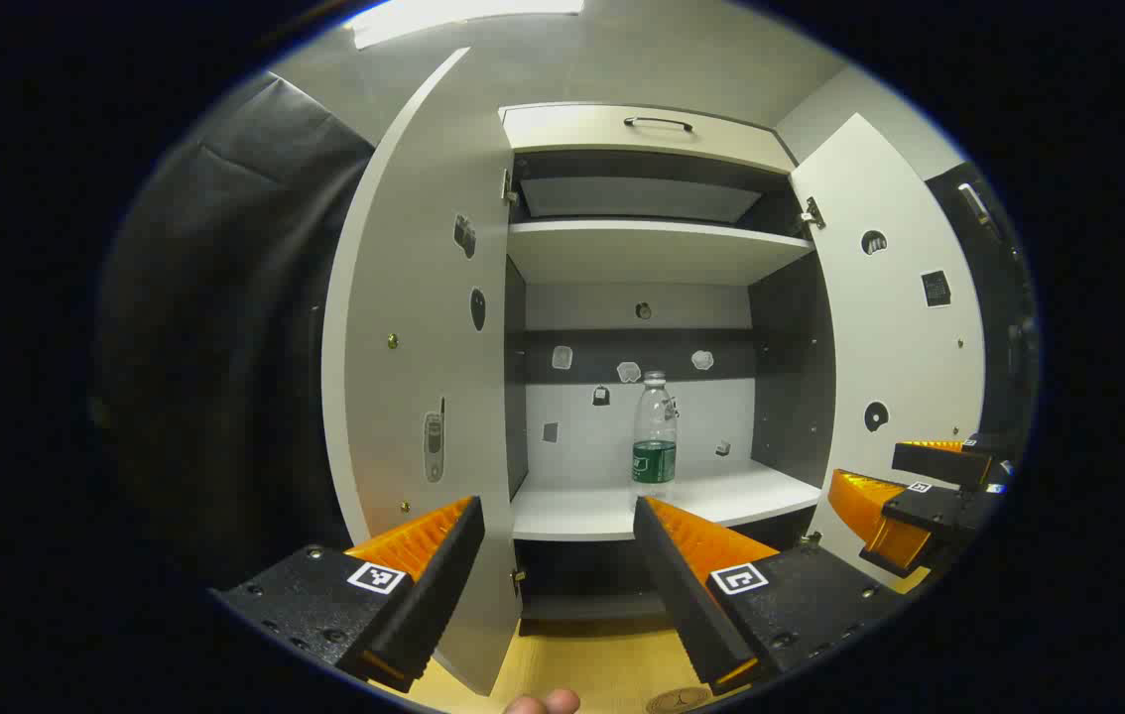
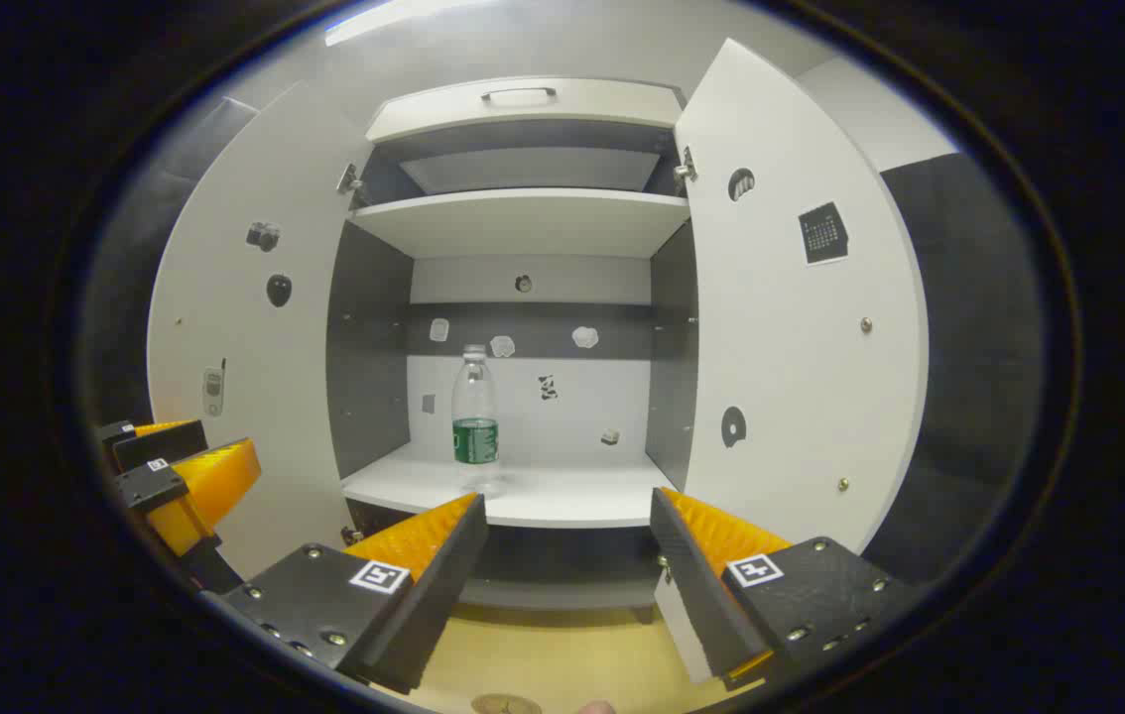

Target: Grasp the bottle in the cabinet with the left hand and place it on the coaster, then close the right door with the right hand and the left door with the left hand.

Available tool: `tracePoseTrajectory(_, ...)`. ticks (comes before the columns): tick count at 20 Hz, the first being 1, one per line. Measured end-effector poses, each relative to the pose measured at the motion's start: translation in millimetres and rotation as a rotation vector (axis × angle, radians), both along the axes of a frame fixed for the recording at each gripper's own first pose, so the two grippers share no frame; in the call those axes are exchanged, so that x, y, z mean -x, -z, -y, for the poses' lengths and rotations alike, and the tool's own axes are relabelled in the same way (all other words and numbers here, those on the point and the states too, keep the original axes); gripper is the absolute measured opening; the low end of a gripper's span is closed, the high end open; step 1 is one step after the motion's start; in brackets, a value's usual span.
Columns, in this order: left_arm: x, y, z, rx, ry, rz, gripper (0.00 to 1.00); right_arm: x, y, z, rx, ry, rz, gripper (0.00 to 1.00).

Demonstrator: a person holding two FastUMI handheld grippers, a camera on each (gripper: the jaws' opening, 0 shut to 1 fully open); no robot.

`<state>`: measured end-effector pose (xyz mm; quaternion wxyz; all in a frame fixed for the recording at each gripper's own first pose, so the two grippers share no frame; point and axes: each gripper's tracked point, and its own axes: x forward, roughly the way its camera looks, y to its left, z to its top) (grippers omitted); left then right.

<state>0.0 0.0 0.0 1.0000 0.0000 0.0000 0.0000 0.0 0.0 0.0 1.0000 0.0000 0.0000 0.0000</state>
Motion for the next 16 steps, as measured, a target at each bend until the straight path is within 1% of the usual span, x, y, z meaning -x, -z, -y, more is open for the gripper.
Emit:
tracePoseTrajectory(5, -3.6, 6.3, -0.4, 0.005, -0.010, -0.021, 0.96, -2.7, -0.5, -6.1, 0.006, -0.022, 0.003, 1.00)
tracePoseTrajectory(11, -6.3, 6.0, -0.9, 0.007, -0.014, -0.019, 0.96, -5.7, -0.9, -4.5, 0.003, -0.020, -0.001, 1.00)
tracePoseTrajectory(12, -6.1, 5.7, 0.2, 0.006, -0.012, -0.018, 0.96, -6.1, -0.3, -3.0, 0.008, -0.018, -0.001, 0.97)
tracePoseTrajectory(14, -7.8, 6.2, 2.8, 0.005, -0.005, -0.018, 0.96, -6.7, 0.6, -2.4, 0.004, -0.018, -0.005, 0.97)
tracePoseTrajectory(15, -8.1, 7.6, 3.4, 0.002, -0.003, -0.021, 0.96, -6.7, -0.2, -1.8, -0.003, -0.019, -0.007, 1.00)
tracePoseTrajectory(16, -9.0, 7.7, 4.7, 0.002, 0.001, -0.022, 0.96, -7.5, -0.4, -0.3, -0.006, -0.017, -0.007, 1.00)
